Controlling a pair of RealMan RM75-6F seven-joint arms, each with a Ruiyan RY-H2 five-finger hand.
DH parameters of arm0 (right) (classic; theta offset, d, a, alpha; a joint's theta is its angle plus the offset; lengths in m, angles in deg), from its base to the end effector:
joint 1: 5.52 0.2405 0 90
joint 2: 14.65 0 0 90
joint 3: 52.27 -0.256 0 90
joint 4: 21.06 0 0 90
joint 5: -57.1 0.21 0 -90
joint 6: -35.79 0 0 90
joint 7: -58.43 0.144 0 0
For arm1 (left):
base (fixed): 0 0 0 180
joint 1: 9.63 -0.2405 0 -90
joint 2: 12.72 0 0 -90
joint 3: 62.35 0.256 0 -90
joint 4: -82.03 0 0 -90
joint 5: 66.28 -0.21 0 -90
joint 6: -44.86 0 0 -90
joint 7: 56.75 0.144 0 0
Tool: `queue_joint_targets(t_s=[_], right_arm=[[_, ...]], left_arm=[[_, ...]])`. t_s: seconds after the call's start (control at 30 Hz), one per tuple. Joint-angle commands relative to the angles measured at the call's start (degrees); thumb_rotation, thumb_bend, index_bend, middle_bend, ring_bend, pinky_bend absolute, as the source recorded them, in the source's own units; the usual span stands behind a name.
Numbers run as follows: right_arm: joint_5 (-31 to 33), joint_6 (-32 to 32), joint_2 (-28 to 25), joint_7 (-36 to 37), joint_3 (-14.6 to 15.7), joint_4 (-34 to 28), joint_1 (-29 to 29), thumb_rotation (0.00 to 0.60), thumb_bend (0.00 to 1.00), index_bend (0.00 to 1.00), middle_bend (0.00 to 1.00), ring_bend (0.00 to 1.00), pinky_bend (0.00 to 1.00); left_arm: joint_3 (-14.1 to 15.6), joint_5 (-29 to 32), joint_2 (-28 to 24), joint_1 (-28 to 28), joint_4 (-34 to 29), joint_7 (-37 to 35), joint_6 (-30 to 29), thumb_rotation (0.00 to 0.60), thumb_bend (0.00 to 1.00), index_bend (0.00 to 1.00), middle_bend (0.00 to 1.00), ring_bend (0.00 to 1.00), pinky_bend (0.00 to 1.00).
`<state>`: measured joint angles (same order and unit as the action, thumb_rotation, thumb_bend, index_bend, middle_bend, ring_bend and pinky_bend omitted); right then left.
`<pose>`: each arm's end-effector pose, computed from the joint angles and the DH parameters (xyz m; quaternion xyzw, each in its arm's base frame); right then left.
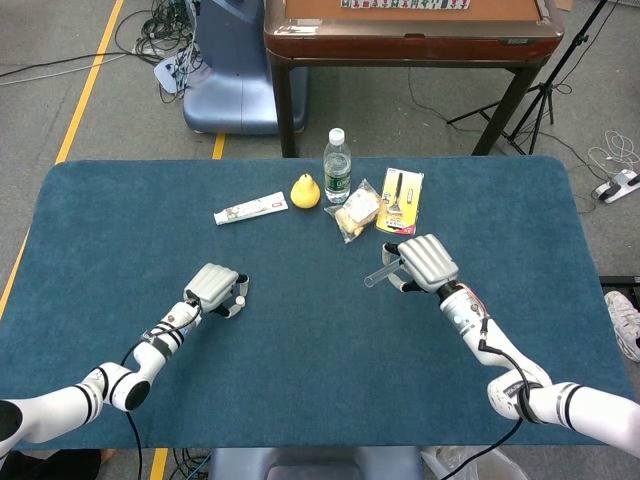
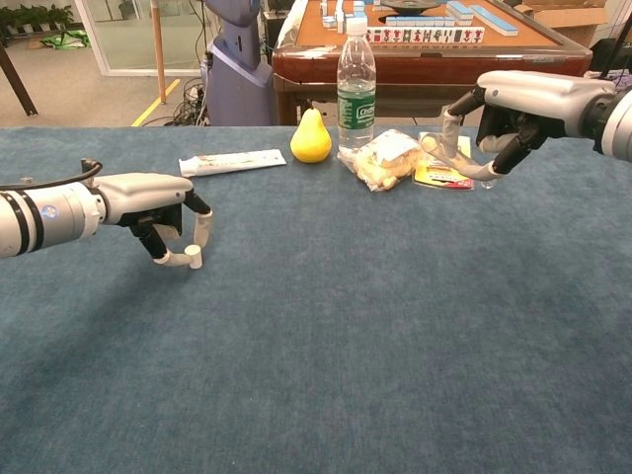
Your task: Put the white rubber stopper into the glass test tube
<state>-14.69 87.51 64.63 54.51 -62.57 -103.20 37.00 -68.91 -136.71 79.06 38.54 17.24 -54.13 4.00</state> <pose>-0.1704 -0.3703 0.0392 0.7373 -0.3753 0.3886 0.4056 -0.1857 0.3868 -0.0356 -0.7850 -0.3874 -0.2969 0.3816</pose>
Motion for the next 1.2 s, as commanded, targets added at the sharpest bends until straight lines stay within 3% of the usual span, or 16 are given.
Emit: queue_joint_targets(t_s=[0.03, 0.43, 0.67, 0.93, 1.2], right_arm=[[0.0, 0.0, 0.0, 0.0, 0.0, 0.1, 0.0, 0.600, 0.45, 0.89, 1.00, 1.00, 1.00], [0.3, -0.2, 0.3, 0.2, -0.2, 0.1, 0.1, 0.600, 0.45, 0.89, 1.00, 1.00, 1.00], [-0.6, -0.1, 2.9, 3.5, -1.3, 0.9, 1.0, 0.600, 0.45, 0.89, 1.00, 1.00, 1.00], [-2.2, -1.0, 8.3, 13.0, -3.5, 5.0, 3.2, 0.600, 0.46, 0.91, 1.00, 1.00, 1.00], [-2.4, -1.4, 13.6, 18.9, -5.5, 9.5, 5.6, 0.600, 0.46, 0.91, 1.00, 1.00, 1.00]], left_arm=[[0.0, 0.1, 0.0, 0.0, -0.1, 0.2, 0.1, 0.600, 0.28, 0.51, 1.00, 1.00, 1.00], [-2.3, 0.1, -2.3, -1.1, -2.6, -5.7, -1.5, 0.600, 0.28, 0.54, 1.00, 1.00, 1.00], [-5.7, -0.3, -9.4, -3.2, -11.5, -11.8, -5.8, 0.600, 0.28, 0.54, 1.00, 1.00, 1.00], [-9.3, 2.1, -17.2, -5.4, -22.6, -10.6, -11.1, 0.600, 0.28, 0.54, 1.00, 1.00, 1.00], [-12.5, 4.6, -19.5, -6.0, -29.0, -8.1, -15.9, 0.600, 0.28, 0.54, 1.00, 1.00, 1.00]])
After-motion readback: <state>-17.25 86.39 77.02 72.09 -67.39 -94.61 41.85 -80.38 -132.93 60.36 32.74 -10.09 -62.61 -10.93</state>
